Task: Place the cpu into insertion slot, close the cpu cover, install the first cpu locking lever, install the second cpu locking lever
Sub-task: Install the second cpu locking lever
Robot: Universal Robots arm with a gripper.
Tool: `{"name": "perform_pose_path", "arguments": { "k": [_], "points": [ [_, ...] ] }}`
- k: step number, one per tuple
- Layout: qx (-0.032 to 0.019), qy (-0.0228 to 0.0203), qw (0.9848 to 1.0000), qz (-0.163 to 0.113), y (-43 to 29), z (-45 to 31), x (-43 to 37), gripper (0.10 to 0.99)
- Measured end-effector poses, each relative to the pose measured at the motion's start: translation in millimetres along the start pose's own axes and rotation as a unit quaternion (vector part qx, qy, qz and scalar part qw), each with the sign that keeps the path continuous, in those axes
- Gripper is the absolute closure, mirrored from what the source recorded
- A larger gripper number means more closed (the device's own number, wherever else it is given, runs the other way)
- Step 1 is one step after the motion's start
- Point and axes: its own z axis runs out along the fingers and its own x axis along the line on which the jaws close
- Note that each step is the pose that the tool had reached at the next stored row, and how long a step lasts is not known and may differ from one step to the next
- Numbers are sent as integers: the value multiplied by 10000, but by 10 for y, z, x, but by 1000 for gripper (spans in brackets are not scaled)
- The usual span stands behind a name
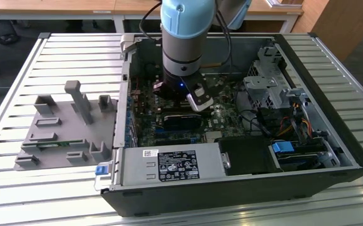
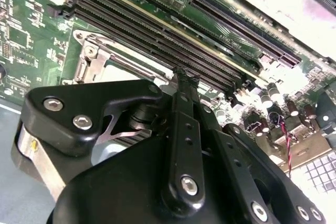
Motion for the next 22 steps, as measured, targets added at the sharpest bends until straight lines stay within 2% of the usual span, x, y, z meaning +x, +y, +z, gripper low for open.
{"name": "perform_pose_path", "arguments": {
  "k": [2,7,11,17,22],
  "points": [
    [-39,-8,10000,-1,-4,13,29,980],
    [-99,-17,9999,-3,-14,52,54,980],
    [-137,-18,9999,-4,-21,77,65,980],
    [-229,-15,9997,-2,-25,97,68,980],
    [-287,-13,9996,-2,-32,125,69,980]
  ]
}}
